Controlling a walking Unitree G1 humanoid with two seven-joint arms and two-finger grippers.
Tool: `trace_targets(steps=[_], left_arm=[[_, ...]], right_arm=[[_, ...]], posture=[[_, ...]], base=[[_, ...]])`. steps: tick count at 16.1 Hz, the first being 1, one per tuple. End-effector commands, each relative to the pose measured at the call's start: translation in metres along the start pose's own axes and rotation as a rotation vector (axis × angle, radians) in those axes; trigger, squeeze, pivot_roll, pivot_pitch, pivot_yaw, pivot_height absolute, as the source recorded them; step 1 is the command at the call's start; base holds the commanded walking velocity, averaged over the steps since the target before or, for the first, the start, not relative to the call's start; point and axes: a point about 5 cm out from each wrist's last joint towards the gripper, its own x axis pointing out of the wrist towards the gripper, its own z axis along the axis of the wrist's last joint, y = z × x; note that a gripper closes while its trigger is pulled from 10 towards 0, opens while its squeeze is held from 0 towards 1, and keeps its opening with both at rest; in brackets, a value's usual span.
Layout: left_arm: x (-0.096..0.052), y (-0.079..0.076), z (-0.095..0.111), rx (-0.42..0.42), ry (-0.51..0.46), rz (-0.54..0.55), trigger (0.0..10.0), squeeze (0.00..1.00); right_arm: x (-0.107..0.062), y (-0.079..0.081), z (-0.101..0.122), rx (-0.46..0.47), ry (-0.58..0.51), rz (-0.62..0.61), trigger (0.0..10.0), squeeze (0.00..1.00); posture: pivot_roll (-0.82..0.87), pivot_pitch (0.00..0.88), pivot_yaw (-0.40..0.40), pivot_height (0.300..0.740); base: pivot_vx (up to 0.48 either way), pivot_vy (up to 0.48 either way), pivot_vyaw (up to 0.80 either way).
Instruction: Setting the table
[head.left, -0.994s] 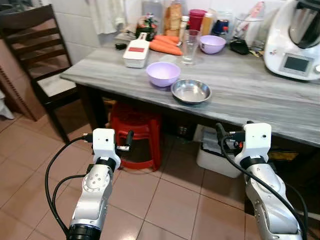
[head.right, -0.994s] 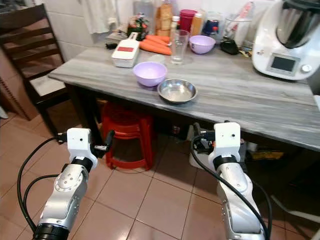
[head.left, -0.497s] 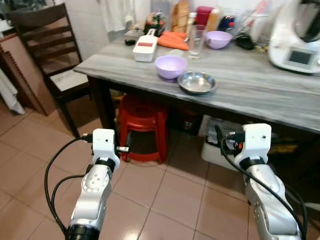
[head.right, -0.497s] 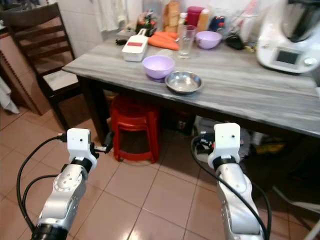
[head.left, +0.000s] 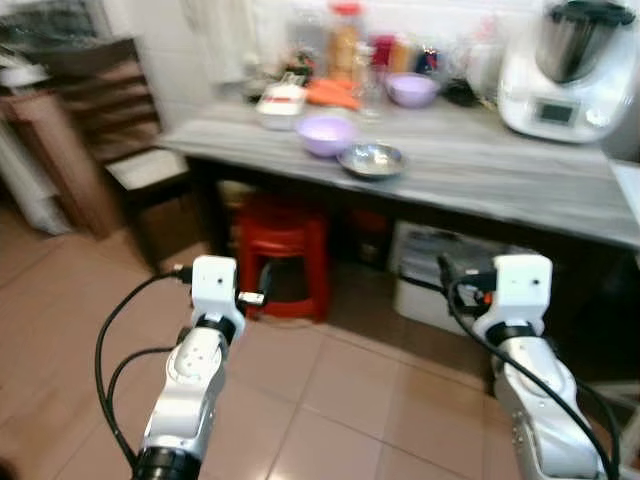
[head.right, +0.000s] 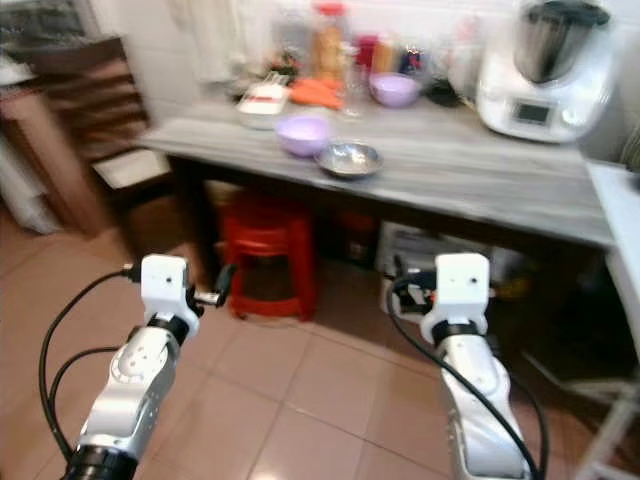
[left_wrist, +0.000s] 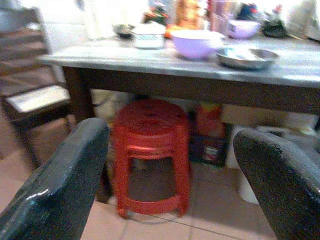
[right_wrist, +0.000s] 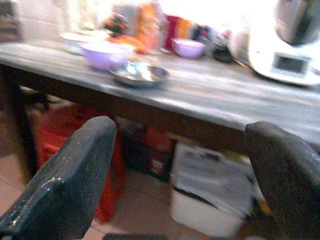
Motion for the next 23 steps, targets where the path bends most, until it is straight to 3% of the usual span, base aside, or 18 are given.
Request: trace_targets(steps=[1,7,23], left_arm=[[0.0,-0.0018,-0.0006,0.005,0.005,-0.028,10.0,0.0],[-0.0004,-0.0049,0.0009,-0.019,-0.007,-0.056,10.0,0.0],[0.0012,-0.0106,0.0026,-0.03,-0.013,-0.085,10.0,0.0]], right_arm=[[0.0008,0.0,0.003,0.002,-0.01,-0.002,10.0,0.0],[0.0004,0.0007,0.0031,0.003,-0.011,-0.003,10.0,0.0],[0.0001,0.0005,0.004,0.006,-0.019,-0.005,10.0,0.0]], posture=[[-0.13,0.026,0.031,0.74],[-0.13,0.027,0.034,0.74],[-0.14,0.023,0.042,0.74]], base=[[0.0,0.0,0.0],[0.0,-0.179,-0.43],[0.0,-0.35,-0.05]])
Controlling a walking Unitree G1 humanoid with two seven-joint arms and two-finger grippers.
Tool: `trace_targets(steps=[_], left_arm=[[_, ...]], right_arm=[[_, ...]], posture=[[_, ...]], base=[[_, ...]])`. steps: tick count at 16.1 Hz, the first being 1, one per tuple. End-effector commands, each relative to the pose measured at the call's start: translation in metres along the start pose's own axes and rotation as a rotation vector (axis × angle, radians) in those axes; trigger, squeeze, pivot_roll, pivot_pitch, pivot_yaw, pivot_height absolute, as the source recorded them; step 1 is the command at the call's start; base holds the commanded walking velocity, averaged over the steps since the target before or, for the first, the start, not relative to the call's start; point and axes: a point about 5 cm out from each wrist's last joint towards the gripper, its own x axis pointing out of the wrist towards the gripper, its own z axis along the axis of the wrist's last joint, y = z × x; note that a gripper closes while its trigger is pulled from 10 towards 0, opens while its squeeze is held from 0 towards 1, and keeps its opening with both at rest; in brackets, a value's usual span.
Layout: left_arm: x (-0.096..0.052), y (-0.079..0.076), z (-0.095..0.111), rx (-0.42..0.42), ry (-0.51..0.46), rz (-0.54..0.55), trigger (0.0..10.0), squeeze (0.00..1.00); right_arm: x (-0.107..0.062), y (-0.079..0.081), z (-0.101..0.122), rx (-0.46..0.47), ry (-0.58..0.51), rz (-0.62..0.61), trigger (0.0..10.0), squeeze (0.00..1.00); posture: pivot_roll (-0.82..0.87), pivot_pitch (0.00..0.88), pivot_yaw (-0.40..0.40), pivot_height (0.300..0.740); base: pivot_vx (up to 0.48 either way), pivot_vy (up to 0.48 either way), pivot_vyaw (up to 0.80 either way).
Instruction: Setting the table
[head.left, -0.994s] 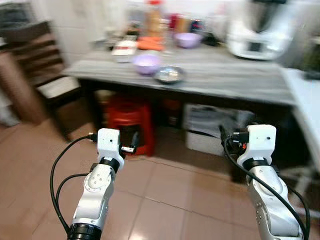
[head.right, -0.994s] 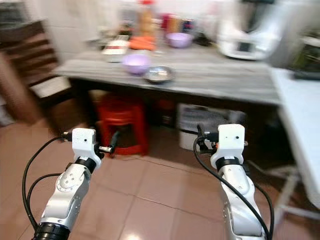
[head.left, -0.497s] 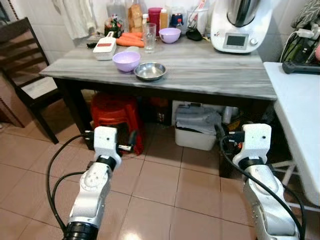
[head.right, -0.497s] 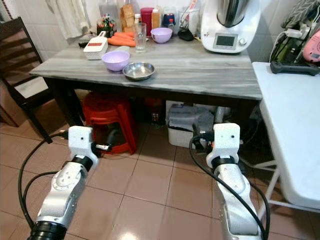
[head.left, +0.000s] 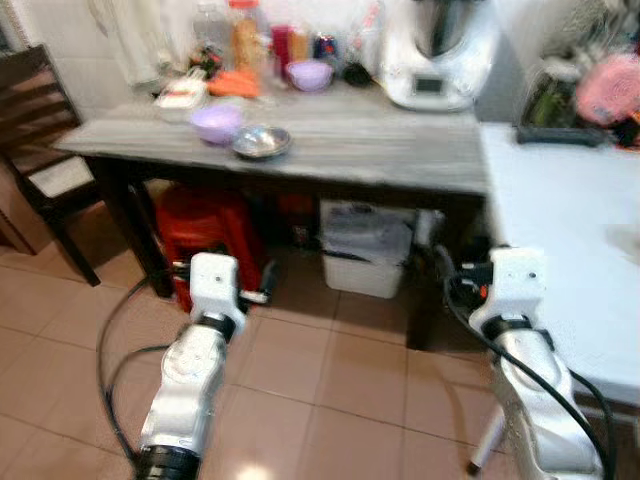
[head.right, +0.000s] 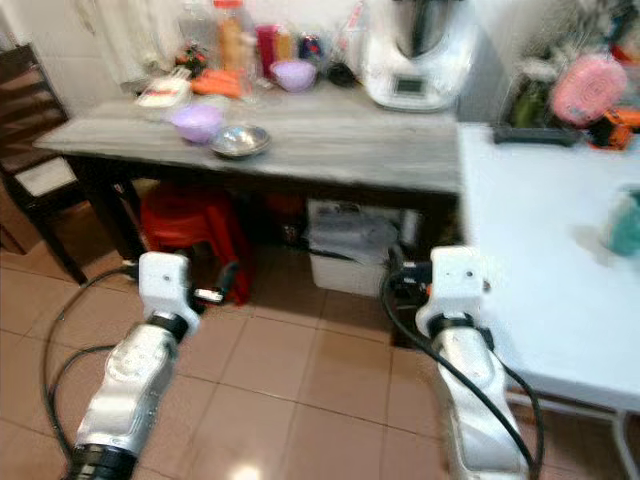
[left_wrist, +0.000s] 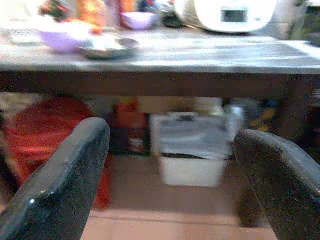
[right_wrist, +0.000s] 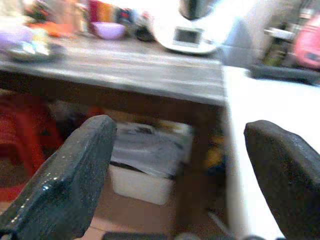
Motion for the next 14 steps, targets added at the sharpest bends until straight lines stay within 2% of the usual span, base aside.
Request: trace_targets(steps=[1,7,12,13,14], left_arm=[[0.0016,0.0049,0.0061,0.017,-0.017,0.006,10.0,0.0],[0.0027,0.0044,0.0067,0.022,-0.019,-0.001,10.0,0.0],[0.0023,0.0042,0.0064,0.02,-0.018,-0.004,10.0,0.0],[0.0026,0.0046,0.0059,-0.003,-0.02,0.004,10.0,0.0],[0.0025,0.0048,0.0061,0.012,-0.02,0.001,10.0,0.0]], right_arm=[[0.0023,0.0032,0.0077,0.011,-0.031,0.002,10.0,0.0],[0.0029,0.0032,0.0082,0.011,-0.034,-0.002,10.0,0.0],[0.0017,0.0034,0.0076,0.011,-0.03,-0.002,10.0,0.0],[0.0018,0.0029,0.0071,0.011,-0.03,-0.003,10.0,0.0],[0.0018,0.0028,0.0071,0.011,-0.03,-0.004,10.0,0.0]], posture=[[-0.14,0.023,0.043,0.74],[-0.14,0.023,0.046,0.74],[-0.14,0.025,0.049,0.74],[-0.14,0.025,0.049,0.74],[-0.14,0.025,0.049,0.74]], base=[[0.0,-0.364,0.0],[0.0,-0.364,-0.54],[0.0,-0.454,0.0],[0.0,0.0,0.0],[0.0,0.0,0.0]])
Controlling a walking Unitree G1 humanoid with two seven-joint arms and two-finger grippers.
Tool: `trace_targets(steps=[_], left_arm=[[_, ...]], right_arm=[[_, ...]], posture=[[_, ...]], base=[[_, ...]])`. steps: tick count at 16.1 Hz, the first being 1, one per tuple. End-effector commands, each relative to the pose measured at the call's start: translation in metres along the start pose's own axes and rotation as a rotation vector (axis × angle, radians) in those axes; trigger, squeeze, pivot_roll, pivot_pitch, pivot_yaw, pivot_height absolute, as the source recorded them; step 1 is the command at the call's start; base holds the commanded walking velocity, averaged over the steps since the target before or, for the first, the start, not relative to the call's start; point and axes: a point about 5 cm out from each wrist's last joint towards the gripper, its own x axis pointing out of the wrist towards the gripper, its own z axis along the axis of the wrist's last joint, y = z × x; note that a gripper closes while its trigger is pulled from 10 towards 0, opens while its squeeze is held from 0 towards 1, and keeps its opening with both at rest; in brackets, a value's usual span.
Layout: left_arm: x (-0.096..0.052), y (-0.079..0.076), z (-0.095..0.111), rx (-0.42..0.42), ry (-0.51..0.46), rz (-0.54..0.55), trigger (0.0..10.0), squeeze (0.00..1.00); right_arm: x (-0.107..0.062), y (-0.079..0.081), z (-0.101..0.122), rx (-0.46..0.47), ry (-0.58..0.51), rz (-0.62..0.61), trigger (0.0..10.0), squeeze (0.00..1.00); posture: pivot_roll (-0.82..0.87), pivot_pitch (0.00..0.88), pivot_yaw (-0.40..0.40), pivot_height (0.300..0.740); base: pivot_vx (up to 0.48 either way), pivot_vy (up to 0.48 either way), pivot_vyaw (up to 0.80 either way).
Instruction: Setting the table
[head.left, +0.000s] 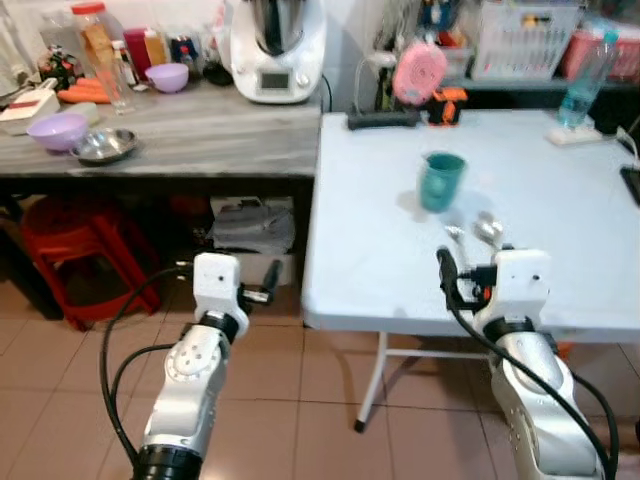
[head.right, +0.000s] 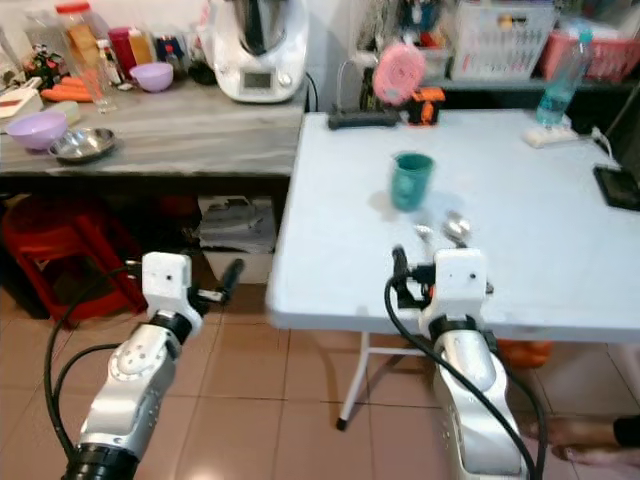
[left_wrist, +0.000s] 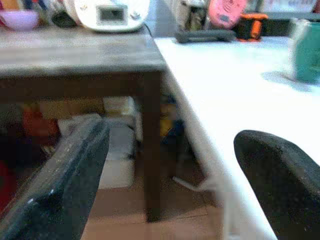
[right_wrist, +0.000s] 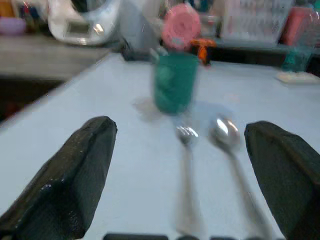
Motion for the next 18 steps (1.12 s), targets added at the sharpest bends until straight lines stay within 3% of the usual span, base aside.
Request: trace_targets(steps=[1,6,18], left_arm=[[0.0009,-0.0003,0.0032,0.025,-0.01,-0.014,10.0,0.0],[0.0006,-0.0017,0.006,-0.012,-0.029,-0.056,10.0,0.0],[-0.0006,-0.0072,0.0053,-0.03,-0.028,-0.097,10.0,0.0]], right_arm=[[0.0011,0.0014,0.0045,0.008,-0.017,0.001,10.0,0.0],[0.0011,0.0019,0.0057,-0.013,-0.024,0.004,10.0,0.0],[0.0001,0.0014,0.0048,-0.02,-0.021,0.0,10.0,0.0]], posture=[[-0.14,0.026,0.051,0.74],[-0.15,0.026,0.055,0.74],[-0.15,0.029,0.058,0.74]], base=[[0.0,0.0,0.0],[0.115,0.0,0.0],[0.381,0.0,0.0]])
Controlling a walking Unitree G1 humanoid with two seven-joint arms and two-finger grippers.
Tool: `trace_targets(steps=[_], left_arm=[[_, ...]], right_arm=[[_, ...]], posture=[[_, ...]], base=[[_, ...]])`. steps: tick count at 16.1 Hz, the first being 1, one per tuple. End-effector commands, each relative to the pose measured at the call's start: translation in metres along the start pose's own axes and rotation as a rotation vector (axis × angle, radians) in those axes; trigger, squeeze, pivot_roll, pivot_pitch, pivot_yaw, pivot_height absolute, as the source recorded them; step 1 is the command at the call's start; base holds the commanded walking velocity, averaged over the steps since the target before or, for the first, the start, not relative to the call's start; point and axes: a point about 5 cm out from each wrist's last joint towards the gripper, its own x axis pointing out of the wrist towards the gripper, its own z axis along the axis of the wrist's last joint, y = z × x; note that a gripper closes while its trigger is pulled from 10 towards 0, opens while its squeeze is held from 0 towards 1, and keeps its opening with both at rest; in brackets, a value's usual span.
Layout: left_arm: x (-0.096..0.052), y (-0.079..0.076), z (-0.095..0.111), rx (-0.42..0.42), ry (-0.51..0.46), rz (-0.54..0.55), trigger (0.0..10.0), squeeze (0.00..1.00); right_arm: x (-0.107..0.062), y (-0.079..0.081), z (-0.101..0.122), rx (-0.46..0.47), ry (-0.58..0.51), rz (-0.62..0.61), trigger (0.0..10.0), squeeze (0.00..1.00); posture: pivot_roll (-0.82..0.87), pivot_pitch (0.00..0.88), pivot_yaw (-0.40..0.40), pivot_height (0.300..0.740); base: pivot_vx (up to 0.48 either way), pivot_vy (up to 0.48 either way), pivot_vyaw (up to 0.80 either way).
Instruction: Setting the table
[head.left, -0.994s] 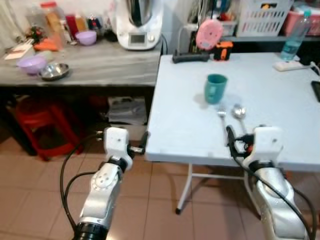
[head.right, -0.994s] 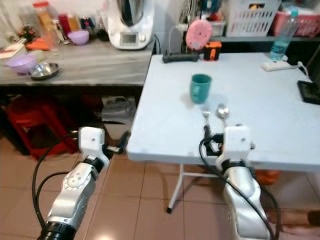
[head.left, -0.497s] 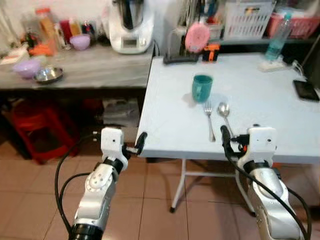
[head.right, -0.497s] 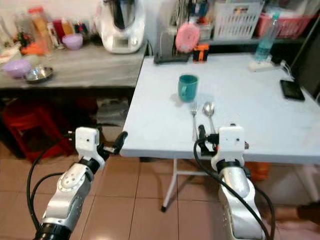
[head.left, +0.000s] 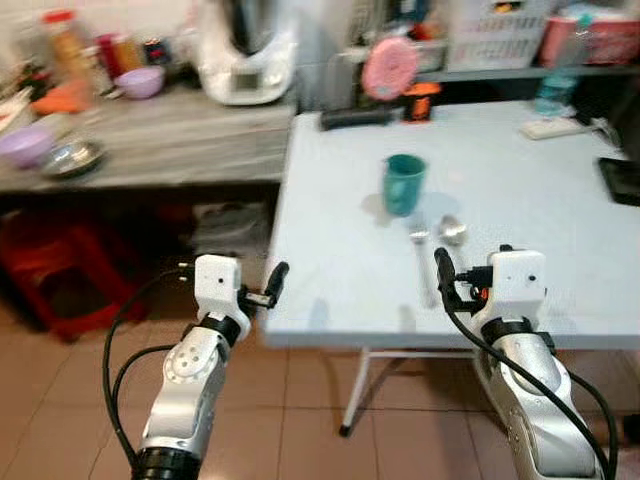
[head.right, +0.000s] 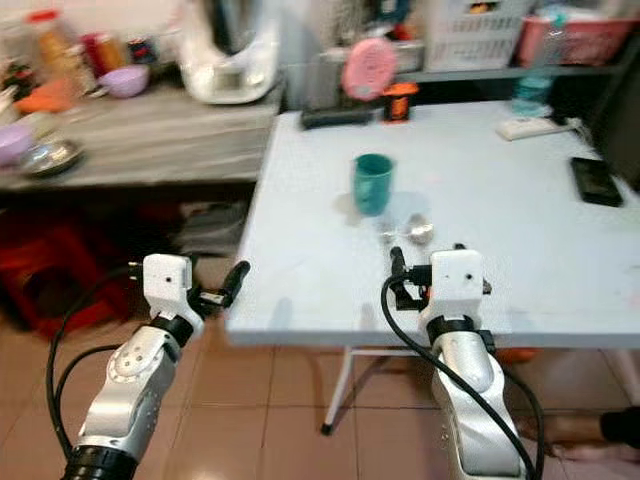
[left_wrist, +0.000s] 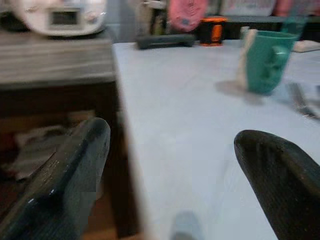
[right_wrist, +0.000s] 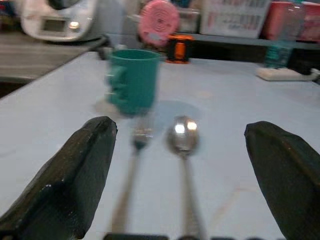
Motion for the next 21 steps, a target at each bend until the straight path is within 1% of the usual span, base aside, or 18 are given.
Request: trace_targets(steps=[1,8,9,12,14,15,17,19,21], left_arm=[[0.002,-0.005,0.003,0.002,-0.008,-0.025,10.0,0.0],[0.001,-0.005,0.001,0.004,0.004,-0.029,10.0,0.0],[0.0,-0.005,0.002,-0.009,-0.003,-0.044,10.0,0.0],[-0.007,-0.003,-0.004,0.012,0.022,-0.08,10.0,0.0],[-0.013,-0.003,-0.008,0.015,0.049,-0.149,10.0,0.0],[-0.019,-0.007,-0.008,0.021,0.05,-0.241,10.0,0.0],[-0.025,-0.013,-0.009,0.036,0.063,-0.344,10.0,0.0],[-0.029,-0.018,-0.011,0.028,0.086,-0.416,10.0,0.0],[-0.03,-0.019,-0.008,0.039,0.082,-0.441,10.0,0.0]], right_arm=[[-0.001,-0.004,0.002,-0.005,-0.007,-0.014,10.0,0.0],[0.0,-0.002,0.002,0.005,-0.012,-0.006,10.0,0.0],[0.0,-0.002,0.003,0.014,-0.017,-0.001,10.0,0.0],[-0.001,-0.001,0.002,0.015,-0.013,0.006,10.0,0.0],[-0.001,0.001,0.0,0.014,0.0,0.023,10.0,0.0],[-0.002,0.004,-0.001,0.023,0.004,0.048,10.0,0.0],[-0.002,0.008,-0.004,0.024,0.028,0.071,10.0,0.0],[-0.004,0.01,-0.013,0.015,0.079,0.079,10.0,0.0],[-0.006,0.007,-0.02,0.014,0.123,0.057,10.0,0.0]], posture=[[-0.15,0.029,0.059,0.74],[-0.14,0.029,0.058,0.74],[-0.14,0.025,0.057,0.74],[-0.14,0.023,0.059,0.74],[-0.14,0.023,0.059,0.74],[-0.14,0.022,0.059,0.74],[-0.14,0.023,0.059,0.74],[-0.14,0.023,0.059,0.74],[-0.14,0.031,0.066,0.74]], base=[[0.39,0.0,0.0],[0.371,0.0,0.0],[0.0,0.0,0.0],[0.0,0.0,0.0],[0.0,0.0,0.0],[0.0,0.0,0.0],[0.0,0.0,0.0],[0.0,0.0,0.0],[0.0,0.0,0.0]])
